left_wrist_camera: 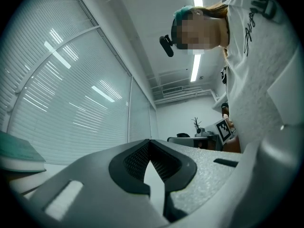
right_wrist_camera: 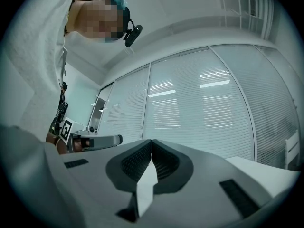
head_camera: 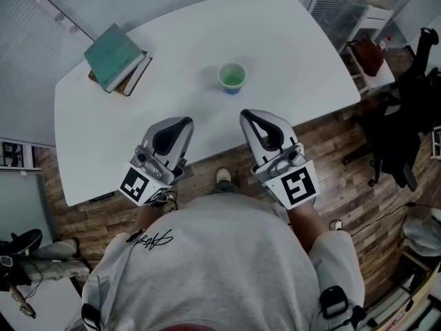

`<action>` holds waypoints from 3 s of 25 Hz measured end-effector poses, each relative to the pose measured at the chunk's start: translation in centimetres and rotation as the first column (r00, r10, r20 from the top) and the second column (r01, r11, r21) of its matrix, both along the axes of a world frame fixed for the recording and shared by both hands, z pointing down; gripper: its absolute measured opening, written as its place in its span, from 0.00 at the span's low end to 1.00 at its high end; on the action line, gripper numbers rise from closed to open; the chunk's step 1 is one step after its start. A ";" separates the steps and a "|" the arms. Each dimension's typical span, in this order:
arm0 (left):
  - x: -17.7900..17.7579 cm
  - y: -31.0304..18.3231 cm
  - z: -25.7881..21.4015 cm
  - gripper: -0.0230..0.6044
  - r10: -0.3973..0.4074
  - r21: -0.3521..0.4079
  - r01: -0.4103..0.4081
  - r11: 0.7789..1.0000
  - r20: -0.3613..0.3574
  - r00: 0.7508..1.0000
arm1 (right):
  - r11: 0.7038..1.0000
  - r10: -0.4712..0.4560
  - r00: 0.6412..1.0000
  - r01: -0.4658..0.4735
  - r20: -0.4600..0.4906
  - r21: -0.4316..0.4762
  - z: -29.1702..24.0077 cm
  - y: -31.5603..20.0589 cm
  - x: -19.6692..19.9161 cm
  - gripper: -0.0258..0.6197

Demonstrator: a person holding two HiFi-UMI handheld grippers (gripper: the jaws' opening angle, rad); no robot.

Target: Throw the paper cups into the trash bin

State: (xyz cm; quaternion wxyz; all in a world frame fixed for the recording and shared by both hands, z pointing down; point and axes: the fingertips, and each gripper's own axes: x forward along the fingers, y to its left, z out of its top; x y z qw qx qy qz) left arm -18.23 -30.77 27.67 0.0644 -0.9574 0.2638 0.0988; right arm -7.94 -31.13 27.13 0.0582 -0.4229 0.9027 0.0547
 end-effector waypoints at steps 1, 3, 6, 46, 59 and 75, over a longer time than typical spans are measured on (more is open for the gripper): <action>-0.2 -0.4 0.1 0.03 0.004 -0.005 -0.004 1.000 0.004 1.000 | 1.000 0.004 1.000 -0.004 0.000 0.001 -0.1 -0.4 -0.2 0.06; -0.4 -1.3 0.3 0.03 0.011 -0.014 -0.011 1.000 0.008 1.000 | 1.000 0.012 1.000 -0.012 -0.002 0.006 -0.2 -1.1 -0.5 0.06; -0.5 -2.1 0.5 0.03 0.029 -0.016 -0.029 0.999 0.010 1.000 | 0.999 0.038 0.999 -0.038 0.003 0.018 -0.4 -2.0 -0.4 0.06; 0.8 -4.8 1.3 0.03 -0.122 -0.030 0.123 0.992 0.034 0.992 | 0.964 -0.075 0.986 0.034 -0.146 -0.265 9.1 -8.2 2.2 0.48; 0.2 -5.0 1.2 0.03 -0.151 -0.027 0.152 0.988 0.038 0.988 | 0.945 -0.058 0.975 -0.015 -0.215 -0.326 11.4 -10.4 1.2 0.53; -1.8 -5.0 1.1 0.03 -0.155 -0.031 0.156 0.987 0.030 0.988 | 0.921 -0.042 0.960 -0.070 -0.278 -0.382 13.4 -12.5 -0.6 0.53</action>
